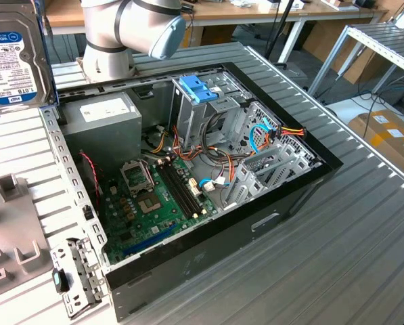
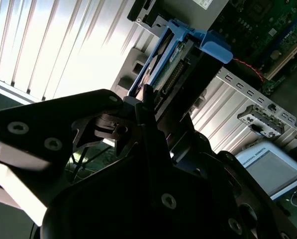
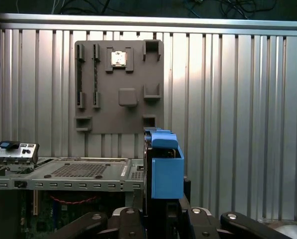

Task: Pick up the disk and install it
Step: 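Pick up the disk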

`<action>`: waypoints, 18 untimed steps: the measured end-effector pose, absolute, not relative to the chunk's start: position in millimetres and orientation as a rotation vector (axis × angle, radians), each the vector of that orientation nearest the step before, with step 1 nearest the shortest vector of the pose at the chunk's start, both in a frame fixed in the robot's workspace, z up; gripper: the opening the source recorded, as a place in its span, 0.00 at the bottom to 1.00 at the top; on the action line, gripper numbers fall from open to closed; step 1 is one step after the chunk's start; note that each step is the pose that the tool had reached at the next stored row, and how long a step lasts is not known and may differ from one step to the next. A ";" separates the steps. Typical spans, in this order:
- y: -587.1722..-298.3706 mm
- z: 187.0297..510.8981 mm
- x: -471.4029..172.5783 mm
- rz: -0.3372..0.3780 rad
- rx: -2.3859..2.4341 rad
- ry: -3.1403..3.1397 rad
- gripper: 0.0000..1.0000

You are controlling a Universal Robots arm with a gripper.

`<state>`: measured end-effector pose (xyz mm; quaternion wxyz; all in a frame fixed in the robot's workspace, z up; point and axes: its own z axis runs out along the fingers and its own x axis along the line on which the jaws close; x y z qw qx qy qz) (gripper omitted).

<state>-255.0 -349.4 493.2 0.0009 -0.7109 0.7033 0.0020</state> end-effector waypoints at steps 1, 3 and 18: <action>-349.4 493.2 -253.2 0.006 -2.232 2.208 0.35; -349.4 493.2 -250.2 0.006 -2.232 2.208 0.35; -349.5 493.2 -218.4 0.006 -2.232 2.208 0.35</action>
